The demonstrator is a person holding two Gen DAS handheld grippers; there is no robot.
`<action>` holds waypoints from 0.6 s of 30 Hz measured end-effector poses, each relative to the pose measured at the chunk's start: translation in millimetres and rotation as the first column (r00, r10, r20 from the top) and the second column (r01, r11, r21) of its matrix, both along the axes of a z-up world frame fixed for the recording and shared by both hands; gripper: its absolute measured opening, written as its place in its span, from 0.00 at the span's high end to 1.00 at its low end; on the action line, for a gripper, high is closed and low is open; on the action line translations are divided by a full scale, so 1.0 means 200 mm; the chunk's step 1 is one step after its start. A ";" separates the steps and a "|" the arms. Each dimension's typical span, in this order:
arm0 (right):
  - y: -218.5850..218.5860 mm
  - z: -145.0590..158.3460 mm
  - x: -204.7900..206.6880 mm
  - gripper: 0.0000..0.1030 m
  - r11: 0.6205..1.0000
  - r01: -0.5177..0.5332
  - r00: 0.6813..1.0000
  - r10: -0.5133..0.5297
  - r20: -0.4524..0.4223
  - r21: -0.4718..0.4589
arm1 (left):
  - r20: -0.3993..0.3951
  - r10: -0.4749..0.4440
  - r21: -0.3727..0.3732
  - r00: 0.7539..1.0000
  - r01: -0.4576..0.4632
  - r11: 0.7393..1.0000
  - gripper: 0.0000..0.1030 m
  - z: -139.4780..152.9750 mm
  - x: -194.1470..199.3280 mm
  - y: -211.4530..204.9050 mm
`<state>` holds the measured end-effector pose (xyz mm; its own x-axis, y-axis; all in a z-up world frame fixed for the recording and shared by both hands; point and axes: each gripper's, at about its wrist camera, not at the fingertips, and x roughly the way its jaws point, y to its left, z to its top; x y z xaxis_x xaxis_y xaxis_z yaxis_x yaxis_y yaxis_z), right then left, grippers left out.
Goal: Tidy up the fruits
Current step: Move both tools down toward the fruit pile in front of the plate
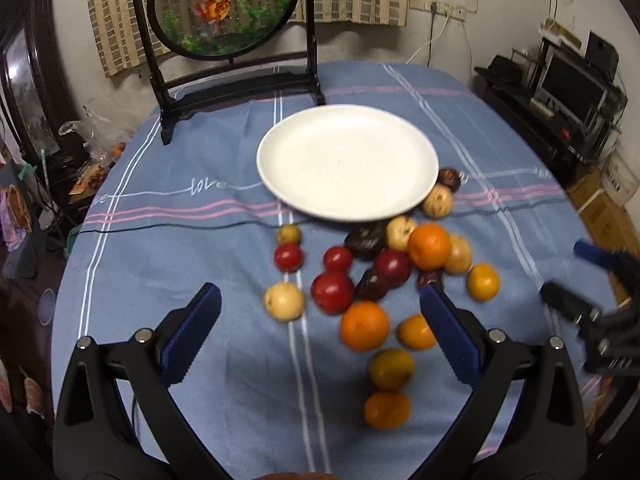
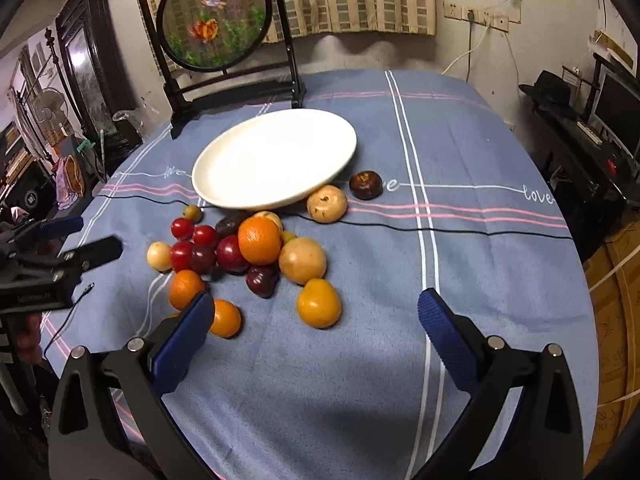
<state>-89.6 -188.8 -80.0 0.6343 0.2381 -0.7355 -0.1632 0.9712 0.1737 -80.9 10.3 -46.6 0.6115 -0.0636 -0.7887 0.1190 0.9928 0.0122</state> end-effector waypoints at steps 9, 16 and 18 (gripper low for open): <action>0.06 0.02 0.00 0.01 1.000 -0.029 0.999 0.029 0.024 0.003 | 0.029 -0.027 -0.043 0.999 0.029 0.999 0.02 0.11 0.08 -0.09; 0.07 0.03 0.00 0.01 1.000 -0.030 0.999 0.030 0.027 0.002 | 0.024 -0.023 -0.034 0.999 0.024 0.999 0.02 0.10 0.09 -0.09; 0.07 0.03 0.00 0.01 1.000 -0.030 0.999 0.030 0.027 0.002 | 0.015 -0.017 -0.043 1.000 0.017 0.999 0.02 0.09 0.09 -0.08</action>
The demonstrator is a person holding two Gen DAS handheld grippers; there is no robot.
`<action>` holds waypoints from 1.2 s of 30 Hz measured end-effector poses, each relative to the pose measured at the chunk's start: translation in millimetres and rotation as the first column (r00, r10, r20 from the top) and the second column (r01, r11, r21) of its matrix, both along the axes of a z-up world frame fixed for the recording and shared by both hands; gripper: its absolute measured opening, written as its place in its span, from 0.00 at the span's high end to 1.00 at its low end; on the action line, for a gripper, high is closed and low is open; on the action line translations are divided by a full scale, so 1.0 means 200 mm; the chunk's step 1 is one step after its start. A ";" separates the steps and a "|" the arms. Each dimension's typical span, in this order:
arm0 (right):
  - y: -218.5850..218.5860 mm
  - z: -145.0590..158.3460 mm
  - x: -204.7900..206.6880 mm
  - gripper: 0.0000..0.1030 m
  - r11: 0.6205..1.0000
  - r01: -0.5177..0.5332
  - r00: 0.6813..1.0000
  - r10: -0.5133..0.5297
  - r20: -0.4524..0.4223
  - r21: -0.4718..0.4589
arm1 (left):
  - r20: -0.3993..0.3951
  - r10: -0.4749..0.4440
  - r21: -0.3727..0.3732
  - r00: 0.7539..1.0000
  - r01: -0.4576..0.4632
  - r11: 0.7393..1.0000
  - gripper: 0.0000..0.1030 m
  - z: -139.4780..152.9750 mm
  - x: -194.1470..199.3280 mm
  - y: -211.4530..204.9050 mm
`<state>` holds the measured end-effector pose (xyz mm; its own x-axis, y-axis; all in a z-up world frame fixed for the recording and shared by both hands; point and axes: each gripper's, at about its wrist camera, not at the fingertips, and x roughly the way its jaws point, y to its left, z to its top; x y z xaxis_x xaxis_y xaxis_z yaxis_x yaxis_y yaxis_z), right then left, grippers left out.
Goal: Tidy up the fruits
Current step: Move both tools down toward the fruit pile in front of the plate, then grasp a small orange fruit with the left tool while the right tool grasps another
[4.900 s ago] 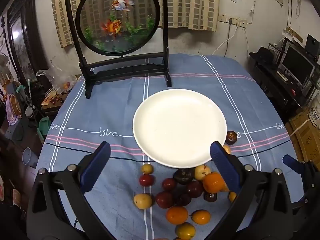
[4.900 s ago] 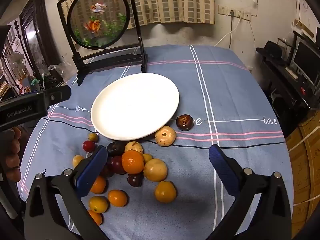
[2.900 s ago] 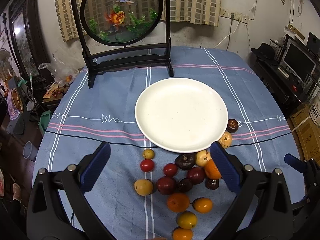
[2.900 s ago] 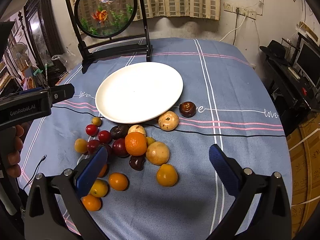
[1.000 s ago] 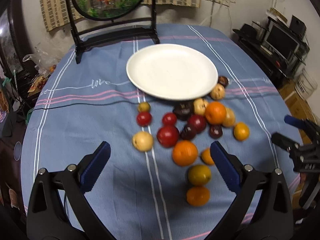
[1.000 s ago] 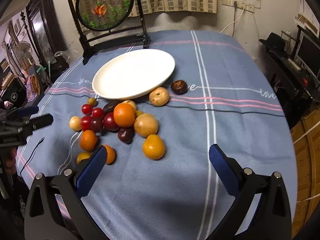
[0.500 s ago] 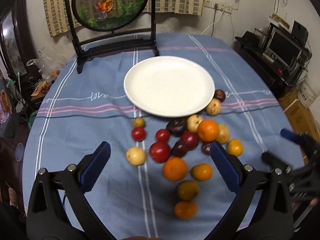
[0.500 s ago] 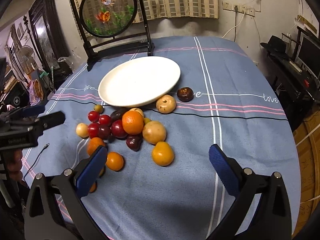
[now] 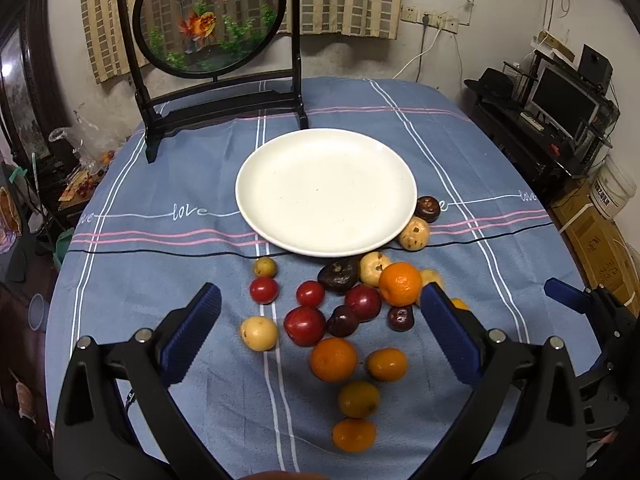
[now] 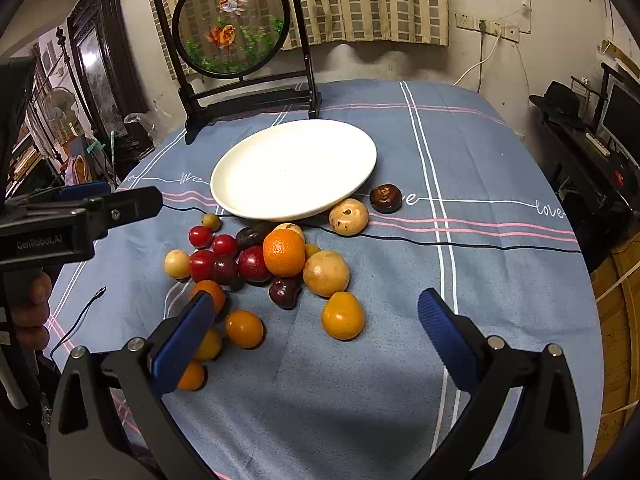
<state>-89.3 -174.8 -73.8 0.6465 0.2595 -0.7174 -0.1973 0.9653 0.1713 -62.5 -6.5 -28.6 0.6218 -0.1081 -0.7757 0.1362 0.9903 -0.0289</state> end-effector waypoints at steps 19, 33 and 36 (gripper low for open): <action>0.04 -0.24 0.03 0.18 0.986 -0.110 0.984 0.091 -0.152 -0.122 | -0.246 -0.187 0.043 0.951 0.204 0.978 0.65 -0.44 -0.22 0.01; 0.05 -0.42 0.28 0.51 0.985 -0.130 0.956 0.095 -0.277 -0.111 | -0.330 -0.217 0.056 0.919 0.248 0.967 0.56 -0.67 -0.26 -0.15; 0.05 -0.43 0.28 0.63 0.982 -0.156 0.952 0.120 -0.280 -0.109 | -0.332 -0.215 0.049 0.919 0.244 0.968 0.62 -0.65 -0.25 -0.15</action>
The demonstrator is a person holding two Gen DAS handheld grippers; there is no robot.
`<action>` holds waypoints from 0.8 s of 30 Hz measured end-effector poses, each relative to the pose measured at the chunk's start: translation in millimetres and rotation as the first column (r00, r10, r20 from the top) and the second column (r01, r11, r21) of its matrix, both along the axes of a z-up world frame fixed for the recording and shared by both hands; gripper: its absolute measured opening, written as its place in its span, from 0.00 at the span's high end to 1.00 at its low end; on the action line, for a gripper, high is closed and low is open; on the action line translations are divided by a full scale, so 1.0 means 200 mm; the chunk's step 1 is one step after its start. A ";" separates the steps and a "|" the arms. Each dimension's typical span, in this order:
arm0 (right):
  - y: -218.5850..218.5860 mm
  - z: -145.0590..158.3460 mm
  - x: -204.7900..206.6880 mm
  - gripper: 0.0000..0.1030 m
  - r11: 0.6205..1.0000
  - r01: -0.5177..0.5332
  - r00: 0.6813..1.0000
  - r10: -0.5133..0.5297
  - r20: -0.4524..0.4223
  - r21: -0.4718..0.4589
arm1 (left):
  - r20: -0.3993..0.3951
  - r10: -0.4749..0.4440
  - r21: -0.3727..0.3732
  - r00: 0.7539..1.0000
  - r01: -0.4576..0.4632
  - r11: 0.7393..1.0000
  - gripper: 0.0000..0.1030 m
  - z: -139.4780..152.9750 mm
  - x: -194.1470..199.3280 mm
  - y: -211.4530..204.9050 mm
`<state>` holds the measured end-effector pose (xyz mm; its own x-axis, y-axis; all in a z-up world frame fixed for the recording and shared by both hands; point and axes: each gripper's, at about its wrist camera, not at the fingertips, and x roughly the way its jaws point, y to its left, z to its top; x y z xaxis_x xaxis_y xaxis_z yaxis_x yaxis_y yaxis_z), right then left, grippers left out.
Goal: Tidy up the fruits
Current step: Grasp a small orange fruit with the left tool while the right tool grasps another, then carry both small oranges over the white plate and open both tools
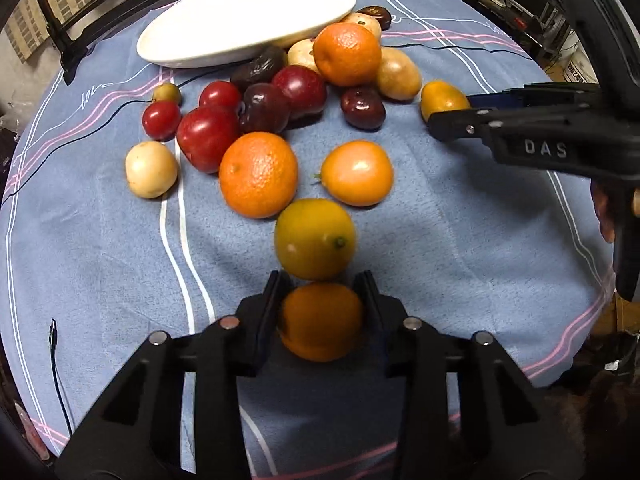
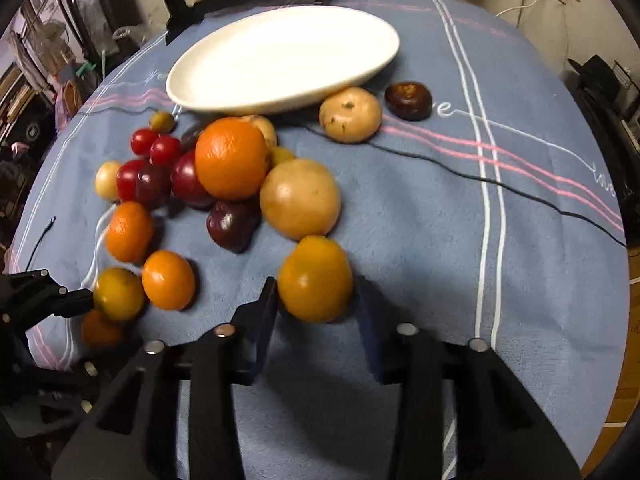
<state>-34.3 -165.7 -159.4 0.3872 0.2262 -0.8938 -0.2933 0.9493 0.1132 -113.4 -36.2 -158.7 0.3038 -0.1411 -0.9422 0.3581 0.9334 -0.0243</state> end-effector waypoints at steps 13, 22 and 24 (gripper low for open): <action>-0.12 0.16 -0.09 0.63 0.987 0.051 0.998 -0.056 0.027 0.152 | 0.084 0.020 -0.029 0.996 -0.017 0.999 0.62 0.32 0.07 0.04; -0.08 0.35 0.03 0.63 0.983 0.024 0.994 -0.043 0.103 0.185 | 0.151 0.053 -0.048 0.987 -0.047 0.998 0.61 0.48 0.33 0.06; -0.08 0.39 0.07 0.63 0.983 0.018 0.992 -0.041 0.121 0.183 | 0.168 0.064 -0.047 0.984 -0.057 0.997 0.61 0.51 0.40 0.07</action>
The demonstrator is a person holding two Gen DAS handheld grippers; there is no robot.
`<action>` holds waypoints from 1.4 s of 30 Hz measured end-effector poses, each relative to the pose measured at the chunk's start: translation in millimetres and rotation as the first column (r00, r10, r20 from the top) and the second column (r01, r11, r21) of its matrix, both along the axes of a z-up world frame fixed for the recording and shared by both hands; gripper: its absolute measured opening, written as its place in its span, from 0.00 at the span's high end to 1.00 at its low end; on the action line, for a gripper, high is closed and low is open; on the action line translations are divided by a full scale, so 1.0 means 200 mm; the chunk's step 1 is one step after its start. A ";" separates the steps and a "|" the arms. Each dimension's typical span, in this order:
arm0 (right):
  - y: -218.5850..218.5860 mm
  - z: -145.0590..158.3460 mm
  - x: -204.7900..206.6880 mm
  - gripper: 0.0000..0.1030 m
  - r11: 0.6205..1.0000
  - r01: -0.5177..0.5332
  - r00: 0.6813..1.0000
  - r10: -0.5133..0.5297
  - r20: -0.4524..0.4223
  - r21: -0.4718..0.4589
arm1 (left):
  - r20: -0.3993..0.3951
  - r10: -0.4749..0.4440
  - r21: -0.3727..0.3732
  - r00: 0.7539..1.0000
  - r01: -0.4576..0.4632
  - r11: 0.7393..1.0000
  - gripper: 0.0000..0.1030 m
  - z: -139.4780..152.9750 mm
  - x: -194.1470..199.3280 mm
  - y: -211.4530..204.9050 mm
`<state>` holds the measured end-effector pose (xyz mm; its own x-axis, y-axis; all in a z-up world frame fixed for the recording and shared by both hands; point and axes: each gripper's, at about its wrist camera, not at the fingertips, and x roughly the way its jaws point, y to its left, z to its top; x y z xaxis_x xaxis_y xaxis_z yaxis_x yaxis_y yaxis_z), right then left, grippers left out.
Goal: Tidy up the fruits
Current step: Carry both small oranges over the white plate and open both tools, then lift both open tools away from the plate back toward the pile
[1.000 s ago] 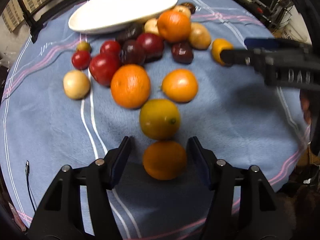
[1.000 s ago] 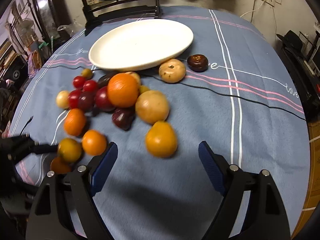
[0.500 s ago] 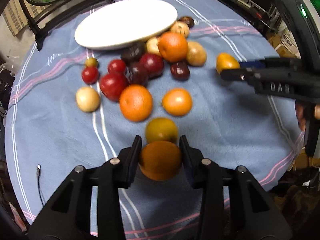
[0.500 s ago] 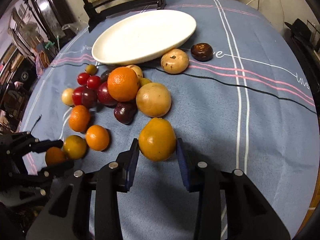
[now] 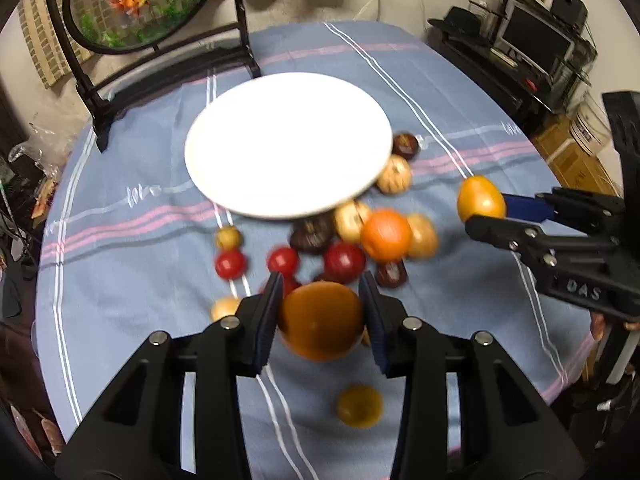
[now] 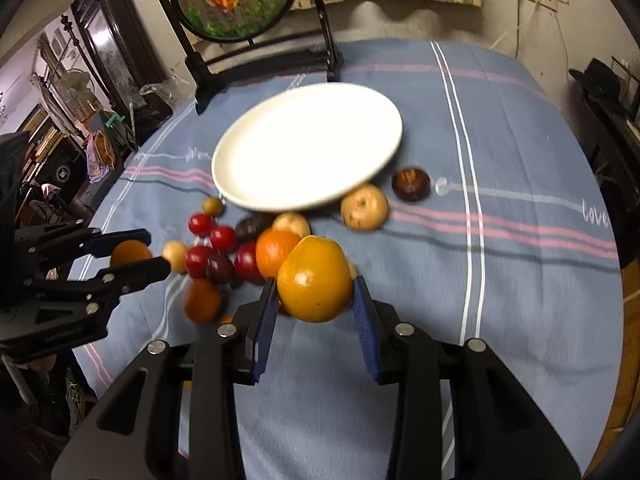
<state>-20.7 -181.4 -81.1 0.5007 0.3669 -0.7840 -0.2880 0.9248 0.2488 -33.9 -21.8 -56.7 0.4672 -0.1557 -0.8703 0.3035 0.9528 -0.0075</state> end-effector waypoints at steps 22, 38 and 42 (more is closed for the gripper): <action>0.18 0.00 0.79 0.63 0.999 -0.033 0.999 0.034 0.038 -0.031 | 0.006 0.124 -0.066 0.992 -0.123 0.990 0.61 -0.10 0.78 0.15; 0.30 -0.21 1.05 0.61 0.986 -0.084 0.991 0.067 -0.118 -0.142 | -0.041 0.136 0.018 0.990 -0.135 0.991 0.26 -0.27 0.97 0.08; 0.26 -0.13 1.03 0.60 0.992 -0.065 0.996 0.058 -0.072 -0.111 | -0.011 0.141 0.009 0.990 -0.141 0.990 0.26 -0.20 0.96 0.09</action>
